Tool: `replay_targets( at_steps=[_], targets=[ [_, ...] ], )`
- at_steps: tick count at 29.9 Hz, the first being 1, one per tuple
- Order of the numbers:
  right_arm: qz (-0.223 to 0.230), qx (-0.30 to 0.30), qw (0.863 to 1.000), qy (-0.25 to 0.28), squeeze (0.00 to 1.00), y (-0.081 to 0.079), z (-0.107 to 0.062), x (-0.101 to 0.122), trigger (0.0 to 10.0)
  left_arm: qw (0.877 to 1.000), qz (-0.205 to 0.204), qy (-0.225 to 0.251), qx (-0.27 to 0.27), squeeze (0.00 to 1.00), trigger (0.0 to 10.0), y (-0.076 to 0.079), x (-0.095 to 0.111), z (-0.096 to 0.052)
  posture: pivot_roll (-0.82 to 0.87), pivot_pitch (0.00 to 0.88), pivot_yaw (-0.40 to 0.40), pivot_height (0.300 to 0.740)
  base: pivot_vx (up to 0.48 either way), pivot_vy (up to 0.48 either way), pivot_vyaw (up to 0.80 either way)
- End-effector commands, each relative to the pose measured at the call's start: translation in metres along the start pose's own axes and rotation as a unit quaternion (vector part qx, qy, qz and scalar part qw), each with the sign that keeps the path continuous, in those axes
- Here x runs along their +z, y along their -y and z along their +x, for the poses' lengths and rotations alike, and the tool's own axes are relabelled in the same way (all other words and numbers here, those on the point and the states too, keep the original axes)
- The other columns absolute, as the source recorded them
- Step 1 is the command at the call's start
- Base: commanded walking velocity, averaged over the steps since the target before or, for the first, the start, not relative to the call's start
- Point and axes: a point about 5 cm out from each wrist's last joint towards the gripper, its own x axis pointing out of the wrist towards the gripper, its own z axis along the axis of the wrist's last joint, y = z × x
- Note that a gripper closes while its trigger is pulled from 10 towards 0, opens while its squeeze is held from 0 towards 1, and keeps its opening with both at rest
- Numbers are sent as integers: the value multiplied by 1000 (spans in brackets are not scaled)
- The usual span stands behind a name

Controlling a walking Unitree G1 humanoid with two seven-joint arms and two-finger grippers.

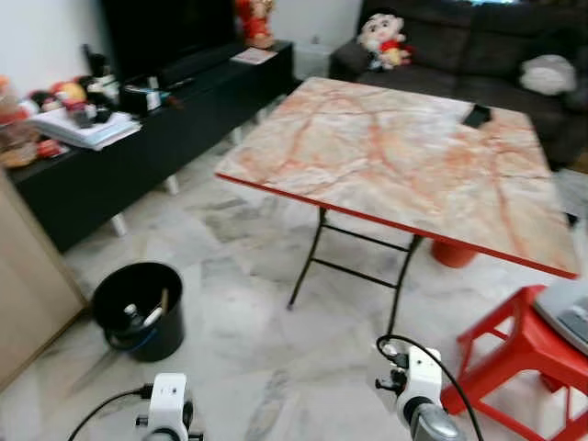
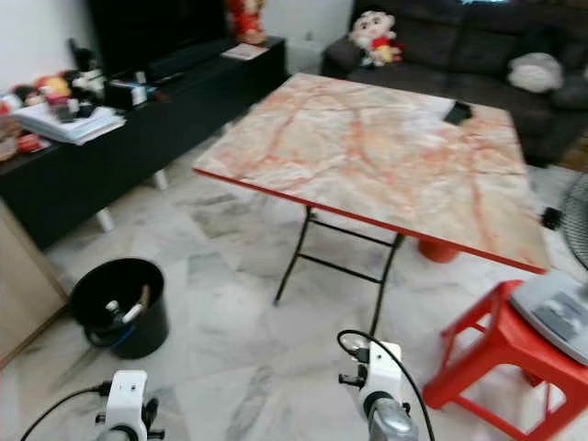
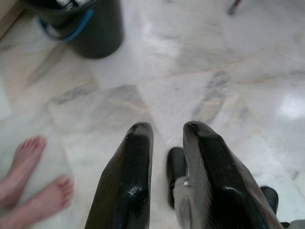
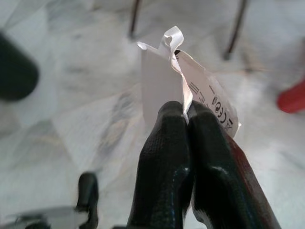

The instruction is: Picking trash to rubbish bin

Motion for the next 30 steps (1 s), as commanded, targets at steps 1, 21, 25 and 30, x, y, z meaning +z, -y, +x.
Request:
replay_targets(
  at_steps=[1, 21, 25, 30],
  targets=[
    [-18, -13, 999, -27, 0, 6, -3, -12, 10000, 1000, -3, -11, 2, 0, 10000, 3, -5, -1, 17, 0, -55, 740, 0, 0, 800],
    [-23, -11, 999, -39, 0, 3, -4, -17, 10000, 999, 3, -37, 5, 0, 10000, 3, -19, -5, 20, 0, -59, 740, 0, 0, 800],
    [-23, -10, 999, -39, 0, 2, -4, -17, 10000, 999, 4, -37, 5, 0, 10000, 4, -19, -5, 16, 0, -60, 740, 0, 0, 800],
    [-14, -6, 999, -36, 0, 1, -4, -16, 10000, 999, 17, -45, 13, 0, 10000, 2, -22, -6, 13, 0, -58, 740, 70, 0, 431]
  ],
)
